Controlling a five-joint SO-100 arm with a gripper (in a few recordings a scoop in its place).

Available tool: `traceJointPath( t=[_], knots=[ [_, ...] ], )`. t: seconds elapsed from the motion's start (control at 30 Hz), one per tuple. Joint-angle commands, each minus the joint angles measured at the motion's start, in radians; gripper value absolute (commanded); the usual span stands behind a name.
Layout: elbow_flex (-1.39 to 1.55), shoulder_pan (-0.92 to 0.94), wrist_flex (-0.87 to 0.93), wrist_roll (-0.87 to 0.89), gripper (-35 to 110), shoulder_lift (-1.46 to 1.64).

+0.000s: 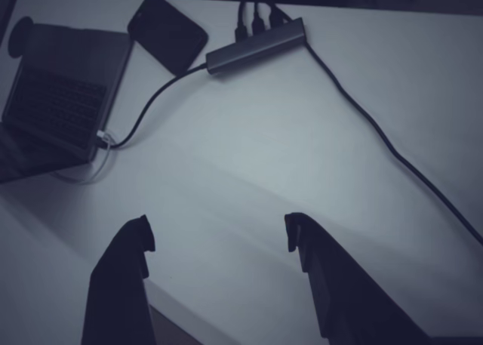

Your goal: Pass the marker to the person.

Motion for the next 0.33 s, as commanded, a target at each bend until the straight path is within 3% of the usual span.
traceJointPath(
  t=[0.0, 0.3],
  knots=[
    [-0.011, 0.011, -0.008, -0.011, 38, 0.009],
    [-0.017, 0.008, 0.0, -0.008, 38, 0.017]
  ],
)
